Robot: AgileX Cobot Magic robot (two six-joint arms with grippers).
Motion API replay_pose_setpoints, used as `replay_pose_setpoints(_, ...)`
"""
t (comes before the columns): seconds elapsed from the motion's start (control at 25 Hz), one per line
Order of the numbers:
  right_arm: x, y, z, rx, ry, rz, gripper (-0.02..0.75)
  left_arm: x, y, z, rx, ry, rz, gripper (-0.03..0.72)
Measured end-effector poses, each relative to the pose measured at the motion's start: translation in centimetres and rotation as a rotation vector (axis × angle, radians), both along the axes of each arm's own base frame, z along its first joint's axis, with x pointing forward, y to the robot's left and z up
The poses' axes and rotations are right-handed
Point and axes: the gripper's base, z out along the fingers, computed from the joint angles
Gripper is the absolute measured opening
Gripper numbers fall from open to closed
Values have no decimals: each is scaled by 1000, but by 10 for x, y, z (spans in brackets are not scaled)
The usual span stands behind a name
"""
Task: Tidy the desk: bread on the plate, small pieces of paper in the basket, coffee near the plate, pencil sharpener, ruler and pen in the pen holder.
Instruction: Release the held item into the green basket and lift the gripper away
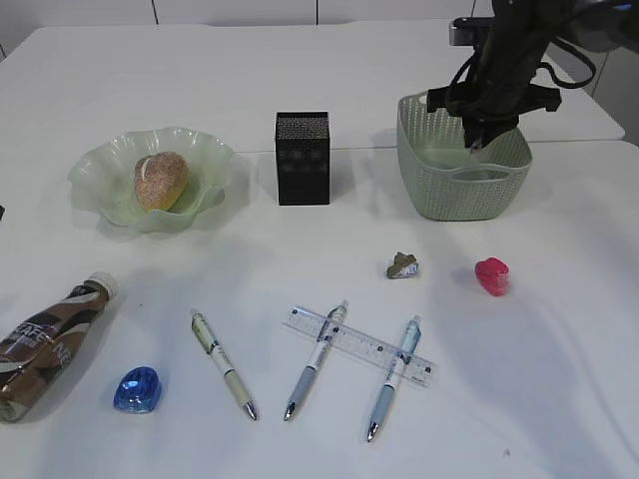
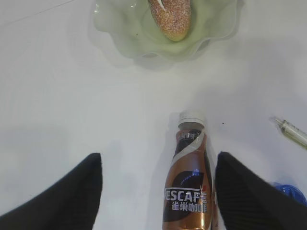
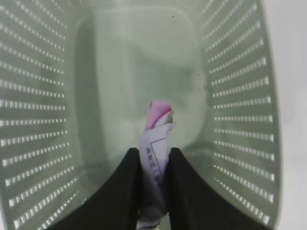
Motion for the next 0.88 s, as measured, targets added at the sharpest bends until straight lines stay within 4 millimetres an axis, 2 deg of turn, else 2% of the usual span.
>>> replay_pose_setpoints(0.12, 0, 0, -1, 2, 0, 0, 174, 0, 0, 0, 0, 0, 0, 519)
replay_pose_setpoints(0.28, 2, 1, 0, 7, -22, 3, 309, 0, 0, 0, 0, 0, 0, 519)
replay_pose_setpoints(0.4, 2, 1, 0, 7, -22, 3, 309, 0, 0, 0, 1, 5, 1, 519)
replay_pose_setpoints(0.44, 3, 1, 0, 10, -31, 4, 386, 0, 0, 0, 1, 6, 1, 519)
replay_pose_setpoints(0.48, 3, 1, 0, 10, -31, 4, 403, 0, 0, 0, 1, 6, 1, 519)
replay_pose_setpoints(0.8, 2, 4, 4, 51, -17, -1, 419, 0, 0, 0, 1, 6, 1, 518)
replay_pose_setpoints(0.84, 1, 5, 14, 69, -15, -3, 419, 0, 0, 0, 1, 6, 1, 515)
replay_pose_setpoints(0.88, 0, 6, 16, 71, -14, -3, 419, 0, 0, 0, 1, 6, 1, 512)
